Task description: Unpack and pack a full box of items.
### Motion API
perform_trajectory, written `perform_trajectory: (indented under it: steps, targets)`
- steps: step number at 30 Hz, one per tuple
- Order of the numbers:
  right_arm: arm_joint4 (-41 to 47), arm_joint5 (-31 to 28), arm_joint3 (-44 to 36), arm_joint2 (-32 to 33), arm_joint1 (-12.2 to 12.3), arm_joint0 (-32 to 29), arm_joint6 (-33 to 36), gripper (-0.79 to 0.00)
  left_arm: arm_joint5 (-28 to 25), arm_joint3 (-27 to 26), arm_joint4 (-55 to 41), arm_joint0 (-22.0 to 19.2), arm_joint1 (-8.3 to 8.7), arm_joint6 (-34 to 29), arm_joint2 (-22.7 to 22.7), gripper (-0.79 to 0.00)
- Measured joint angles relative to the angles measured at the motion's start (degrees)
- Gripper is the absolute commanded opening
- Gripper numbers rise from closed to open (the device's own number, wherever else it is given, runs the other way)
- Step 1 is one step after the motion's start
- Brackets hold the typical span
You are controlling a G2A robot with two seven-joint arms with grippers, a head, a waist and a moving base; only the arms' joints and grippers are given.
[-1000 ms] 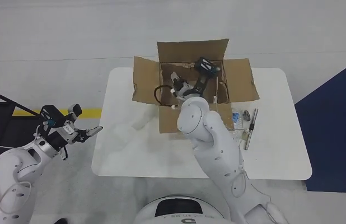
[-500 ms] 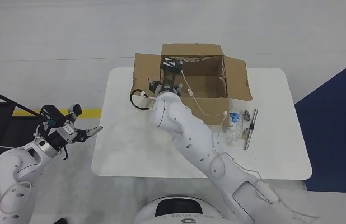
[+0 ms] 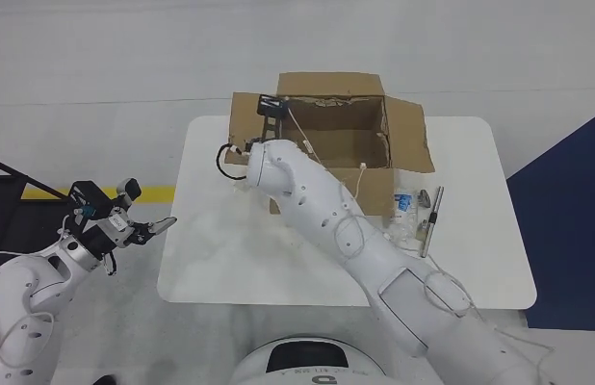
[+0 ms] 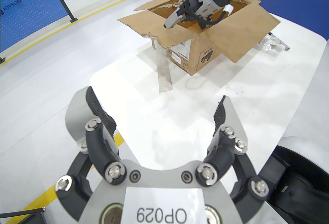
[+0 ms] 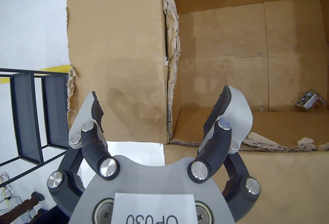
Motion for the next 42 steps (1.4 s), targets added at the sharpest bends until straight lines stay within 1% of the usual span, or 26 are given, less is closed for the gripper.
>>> perform_trajectory:
  steps: [3,7,10,13,16,21,25,28,32,36,40,42]
  targets:
    - [3.94,-3.18,3.76,0.86,-0.71,1.67,1.73,0.0,0.0,0.0,0.0,0.0,0.0,0.0,0.0,0.0]
    - [7.18,-8.5,6.33,1.44,-1.02,3.0,5.37,0.0,0.0,0.0,0.0,0.0,0.0,0.0,0.0,0.0]
    - [7.45,-10.97,5.74,1.13,-0.96,2.87,8.56,0.0,0.0,0.0,0.0,0.0,0.0,0.0,0.0,0.0]
    - [6.43,-12.78,2.87,0.45,-0.55,1.41,12.15,0.0,0.0,0.0,0.0,0.0,0.0,0.0,0.0,0.0]
    - [4.54,-14.19,-1.49,-0.42,0.18,-1.17,16.35,0.0,0.0,0.0,0.0,0.0,0.0,0.0,0.0,0.0]
    - [-0.19,-15.82,-10.6,-2.62,1.65,-7.16,22.68,0.0,0.0,0.0,0.0,0.0,0.0,0.0,0.0,0.0]
    - [-3.66,-18.34,-18.11,-3.94,2.98,-11.93,27.61,-0.031,0.0,0.0,0.0,0.0,0.0,0.0,0.0,0.0]
    - [-6.61,-19.62,-23.61,-4.2,4.06,-15.28,30.21,-0.006,0.0,0.0,0.0,0.0,0.0,0.0,0.0,0.0]
    - [-11.18,-19.48,-31.37,-3.27,5.55,-19.91,31.26,-0.009,0.0,0.0,0.0,0.0,0.0,0.0,0.0,0.0]
    - [-14.26,-20.58,-37.19,-2.22,6.7,-23.59,31.96,0.0,0.0,0.0,0.0,0.0,0.0,0.0,0.0,0.0]
    - [-17.35,-18.38,-42.53,-0.11,7.53,-27.36,27.88,0.0,0.0,0.0,0.0,0.0,0.0,0.0,0.0,0.0]
    - [-17.85,-17.34,-45.66,2.11,8.0,-29.4,25.7,0.0,0.0,0.0,0.0,0.0,0.0,0.0,0.0,0.0]
